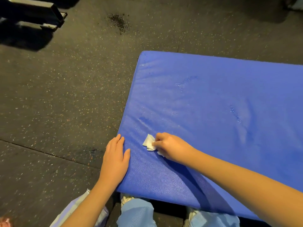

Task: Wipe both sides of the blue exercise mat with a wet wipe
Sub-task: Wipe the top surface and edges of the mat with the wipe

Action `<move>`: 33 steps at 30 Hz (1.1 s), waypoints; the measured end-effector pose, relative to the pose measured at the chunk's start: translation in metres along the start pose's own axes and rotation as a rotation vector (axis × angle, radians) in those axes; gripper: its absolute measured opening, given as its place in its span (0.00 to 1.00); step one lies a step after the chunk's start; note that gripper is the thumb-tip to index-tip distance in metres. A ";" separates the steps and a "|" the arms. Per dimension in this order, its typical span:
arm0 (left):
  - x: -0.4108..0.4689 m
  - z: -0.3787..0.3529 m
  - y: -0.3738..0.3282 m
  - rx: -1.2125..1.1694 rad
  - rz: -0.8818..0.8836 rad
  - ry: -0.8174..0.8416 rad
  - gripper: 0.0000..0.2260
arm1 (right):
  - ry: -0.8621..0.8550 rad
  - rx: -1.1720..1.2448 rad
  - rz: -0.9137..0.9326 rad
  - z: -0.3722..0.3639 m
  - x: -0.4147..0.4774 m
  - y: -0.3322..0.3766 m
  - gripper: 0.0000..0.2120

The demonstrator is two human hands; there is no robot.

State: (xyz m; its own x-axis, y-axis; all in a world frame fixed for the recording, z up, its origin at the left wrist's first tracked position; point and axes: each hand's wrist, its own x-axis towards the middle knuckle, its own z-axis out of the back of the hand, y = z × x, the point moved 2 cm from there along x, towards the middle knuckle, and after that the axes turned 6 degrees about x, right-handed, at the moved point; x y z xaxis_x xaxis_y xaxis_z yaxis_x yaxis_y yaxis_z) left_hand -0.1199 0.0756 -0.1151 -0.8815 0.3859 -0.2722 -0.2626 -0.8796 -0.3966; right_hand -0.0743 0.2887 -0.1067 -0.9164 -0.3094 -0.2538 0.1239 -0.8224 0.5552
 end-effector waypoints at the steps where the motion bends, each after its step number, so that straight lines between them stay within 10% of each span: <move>1: 0.001 -0.002 0.000 0.003 -0.004 -0.004 0.23 | -0.046 -0.021 -0.053 0.003 0.008 -0.009 0.05; 4: 0.001 -0.005 0.001 0.001 0.008 -0.006 0.23 | -0.264 -0.030 -0.261 0.007 0.029 -0.024 0.03; 10: 0.013 -0.002 0.009 -0.002 0.000 -0.057 0.18 | -0.049 0.015 0.125 -0.009 0.039 0.007 0.03; 16: 0.016 -0.004 0.011 -0.019 -0.017 -0.069 0.28 | -0.271 0.000 -0.254 0.011 0.070 -0.028 0.06; 21: 0.020 -0.009 0.014 -0.024 0.019 0.005 0.36 | -0.044 0.067 0.072 -0.005 0.066 0.006 0.05; 27: 0.020 -0.012 0.016 -0.049 0.036 0.034 0.35 | -0.221 -0.079 -0.252 0.028 0.101 -0.036 0.07; 33: 0.024 -0.012 0.016 -0.061 0.048 0.049 0.37 | 0.083 0.061 0.169 0.000 0.079 0.003 0.03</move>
State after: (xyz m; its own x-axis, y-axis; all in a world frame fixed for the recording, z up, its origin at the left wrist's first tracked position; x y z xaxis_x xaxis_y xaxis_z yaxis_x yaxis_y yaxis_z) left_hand -0.1403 0.0742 -0.1384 -0.8717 0.3581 -0.3346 -0.1946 -0.8795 -0.4342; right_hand -0.1466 0.2615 -0.1251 -0.8497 -0.4809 -0.2160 0.2475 -0.7256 0.6421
